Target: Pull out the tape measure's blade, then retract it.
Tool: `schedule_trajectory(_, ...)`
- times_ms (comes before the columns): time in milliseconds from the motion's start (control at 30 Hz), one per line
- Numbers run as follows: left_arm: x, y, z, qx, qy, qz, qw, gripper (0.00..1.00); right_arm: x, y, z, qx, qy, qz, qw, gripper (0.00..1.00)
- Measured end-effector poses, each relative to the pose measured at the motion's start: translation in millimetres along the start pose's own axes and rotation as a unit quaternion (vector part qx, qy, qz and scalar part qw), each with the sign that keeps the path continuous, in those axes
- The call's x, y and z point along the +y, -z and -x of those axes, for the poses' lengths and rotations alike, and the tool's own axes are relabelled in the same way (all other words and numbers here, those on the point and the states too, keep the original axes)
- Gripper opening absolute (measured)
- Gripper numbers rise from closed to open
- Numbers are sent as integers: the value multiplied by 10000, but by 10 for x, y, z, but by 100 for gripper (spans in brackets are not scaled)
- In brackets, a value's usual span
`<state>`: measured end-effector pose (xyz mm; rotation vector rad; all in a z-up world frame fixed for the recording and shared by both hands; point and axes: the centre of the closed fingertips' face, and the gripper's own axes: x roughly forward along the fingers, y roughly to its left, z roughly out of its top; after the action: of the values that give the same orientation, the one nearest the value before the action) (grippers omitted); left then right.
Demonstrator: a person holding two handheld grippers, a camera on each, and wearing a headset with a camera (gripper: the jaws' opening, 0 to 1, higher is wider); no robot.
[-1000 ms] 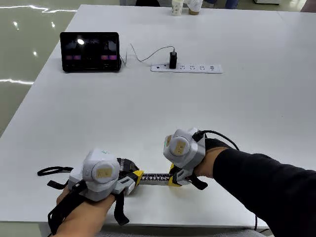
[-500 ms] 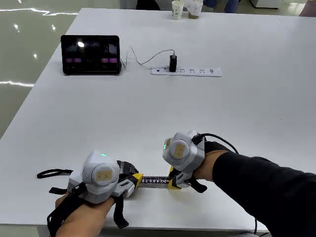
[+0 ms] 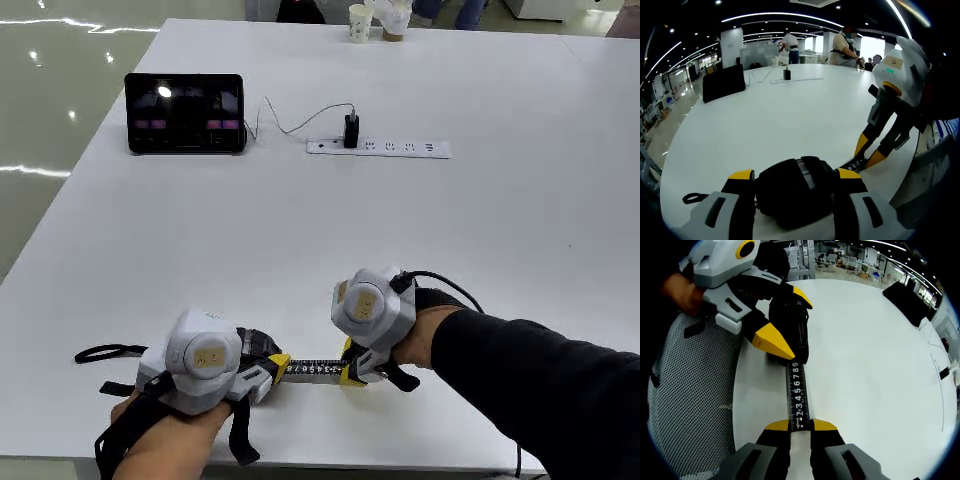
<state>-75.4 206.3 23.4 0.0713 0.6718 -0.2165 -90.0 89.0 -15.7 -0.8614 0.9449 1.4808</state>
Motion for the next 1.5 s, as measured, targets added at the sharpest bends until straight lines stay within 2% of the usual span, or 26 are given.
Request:
schedule_trajectory(300, 9, -2, -12, -19, 21, -32, 10000, 60, -3, -2, -11, 18, 102, -9, 9999, 11)
schedule_trajectory(333, 4, -24, -13, -80, 38, -148, 9999, 60, -3, -3, -10, 7, 107, -21, 9999, 11)
schedule_trajectory(600, 12, -10, -3, -4, -2, 56, 10000, 61, -4, -7, -16, -37, 127, -63, 9999, 11)
schedule_trajectory(667, -4, -10, -1, 13, -66, -95, 9999, 60, -6, -9, -19, -32, 132, -49, 9999, 11)
schedule_trajectory(1500, -7, -18, 0, -25, 46, -82, 10000, 57, -8, -72, -45, -111, 36, -28, 9999, 11)
